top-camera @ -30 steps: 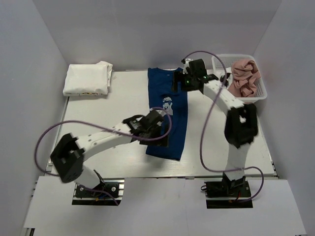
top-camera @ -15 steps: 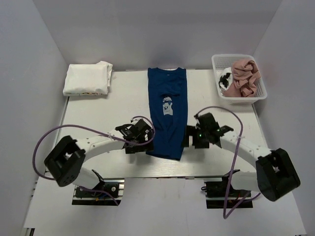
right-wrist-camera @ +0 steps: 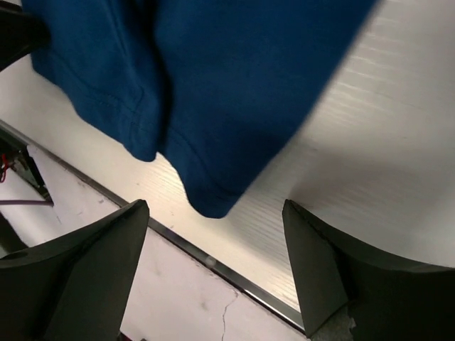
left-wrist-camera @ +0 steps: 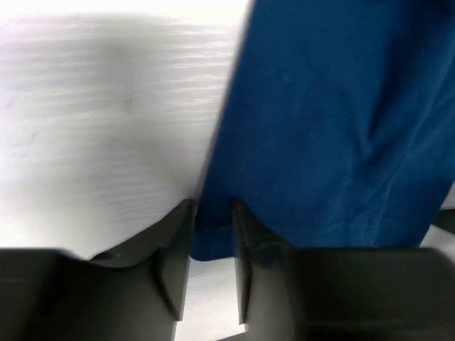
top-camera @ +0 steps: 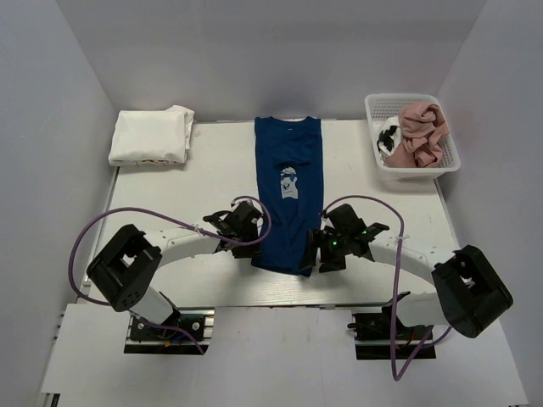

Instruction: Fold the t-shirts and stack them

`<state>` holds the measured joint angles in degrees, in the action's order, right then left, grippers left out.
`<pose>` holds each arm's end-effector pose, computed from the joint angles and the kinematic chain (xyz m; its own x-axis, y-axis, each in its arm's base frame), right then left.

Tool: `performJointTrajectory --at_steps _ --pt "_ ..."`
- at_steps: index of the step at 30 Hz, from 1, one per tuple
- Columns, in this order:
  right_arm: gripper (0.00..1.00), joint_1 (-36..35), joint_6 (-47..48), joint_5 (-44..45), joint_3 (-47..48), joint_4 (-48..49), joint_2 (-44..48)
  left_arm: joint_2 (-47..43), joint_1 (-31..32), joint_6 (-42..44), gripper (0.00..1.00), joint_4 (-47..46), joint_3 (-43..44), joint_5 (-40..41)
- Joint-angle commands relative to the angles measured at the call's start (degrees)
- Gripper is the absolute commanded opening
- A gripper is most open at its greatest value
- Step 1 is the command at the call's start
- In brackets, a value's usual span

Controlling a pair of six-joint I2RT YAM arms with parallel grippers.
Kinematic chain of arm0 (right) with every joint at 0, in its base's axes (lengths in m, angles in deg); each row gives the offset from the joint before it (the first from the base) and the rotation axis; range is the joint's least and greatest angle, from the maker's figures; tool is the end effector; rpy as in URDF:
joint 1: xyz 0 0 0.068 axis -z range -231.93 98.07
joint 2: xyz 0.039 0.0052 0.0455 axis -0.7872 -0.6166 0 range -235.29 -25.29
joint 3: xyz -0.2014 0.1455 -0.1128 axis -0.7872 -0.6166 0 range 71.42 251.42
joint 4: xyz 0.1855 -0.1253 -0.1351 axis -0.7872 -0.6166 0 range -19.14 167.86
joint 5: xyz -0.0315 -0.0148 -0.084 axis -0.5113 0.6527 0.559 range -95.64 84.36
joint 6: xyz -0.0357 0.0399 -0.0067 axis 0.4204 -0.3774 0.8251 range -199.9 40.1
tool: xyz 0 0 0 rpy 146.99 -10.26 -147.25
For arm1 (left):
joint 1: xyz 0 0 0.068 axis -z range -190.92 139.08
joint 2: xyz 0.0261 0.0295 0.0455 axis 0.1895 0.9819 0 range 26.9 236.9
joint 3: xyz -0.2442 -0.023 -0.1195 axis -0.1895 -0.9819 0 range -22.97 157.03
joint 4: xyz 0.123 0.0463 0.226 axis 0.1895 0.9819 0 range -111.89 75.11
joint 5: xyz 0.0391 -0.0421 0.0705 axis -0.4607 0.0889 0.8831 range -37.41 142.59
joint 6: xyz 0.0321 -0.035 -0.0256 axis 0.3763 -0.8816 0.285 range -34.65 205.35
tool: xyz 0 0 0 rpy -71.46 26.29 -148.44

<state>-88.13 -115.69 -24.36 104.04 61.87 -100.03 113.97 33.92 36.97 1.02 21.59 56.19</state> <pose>0.1783 0.1446 0.1569 -0.9629 -0.0185 -0.2693 -0.1642 0.8320 0.5299 0.1953 -0.1911 0.1562 -0.9405 -0.1170 -0.3189 -0.0270 0.9616 -0.2732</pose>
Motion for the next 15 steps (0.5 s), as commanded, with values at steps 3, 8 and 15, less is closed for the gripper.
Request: performJointTrajectory --at_steps 3,8,15 --pt "0.65 -1.41 -1.65 -0.79 0.25 1.92 -2.34 2.76 1.21 0.83 0.32 -1.82 -2.02 -3.86" --pt "0.33 -1.94 -2.00 -0.62 -0.63 1.05 -2.52 2.76 1.22 0.22 0.00 -1.30 -2.63 -5.97" --pt "0.00 -2.55 -0.95 0.79 -1.77 -1.67 2.40 -5.67 1.74 -1.72 0.00 -3.32 -9.83 -11.15"
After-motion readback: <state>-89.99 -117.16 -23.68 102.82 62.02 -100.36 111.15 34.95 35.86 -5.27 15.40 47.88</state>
